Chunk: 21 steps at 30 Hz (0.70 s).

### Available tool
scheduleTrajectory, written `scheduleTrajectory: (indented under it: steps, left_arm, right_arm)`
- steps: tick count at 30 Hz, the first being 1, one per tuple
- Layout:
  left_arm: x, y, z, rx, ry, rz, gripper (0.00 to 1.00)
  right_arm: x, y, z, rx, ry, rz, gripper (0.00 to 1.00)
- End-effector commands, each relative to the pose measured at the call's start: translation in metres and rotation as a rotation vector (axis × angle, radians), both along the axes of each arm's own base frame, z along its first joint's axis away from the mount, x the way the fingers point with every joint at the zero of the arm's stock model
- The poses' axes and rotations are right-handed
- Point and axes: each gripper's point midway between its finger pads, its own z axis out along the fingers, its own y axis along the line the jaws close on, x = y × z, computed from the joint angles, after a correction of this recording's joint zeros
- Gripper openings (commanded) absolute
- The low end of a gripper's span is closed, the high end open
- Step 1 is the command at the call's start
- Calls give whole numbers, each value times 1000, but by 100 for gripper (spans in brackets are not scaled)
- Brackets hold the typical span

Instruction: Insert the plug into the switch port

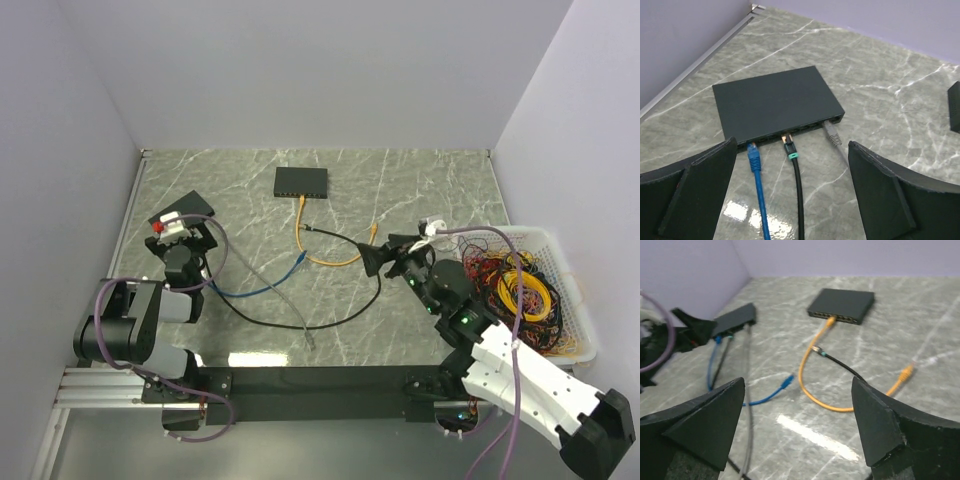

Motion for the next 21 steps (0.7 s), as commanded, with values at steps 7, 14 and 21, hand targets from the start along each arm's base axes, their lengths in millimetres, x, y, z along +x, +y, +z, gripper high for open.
scheduleTrajectory:
  steps: [7, 14, 21]
  left_arm:
    - [4, -5, 19, -23, -80, -30, 99]
    - [4, -7, 19, -14, -81, -39, 99]
    - [4, -7, 19, -15, -79, -39, 99]
  right_arm:
    - [58, -91, -26, -381, 102, -583, 100]
    - [73, -148, -50, -303, 29, -678, 100]
    - [88, -185, -76, -242, -22, -761, 100]
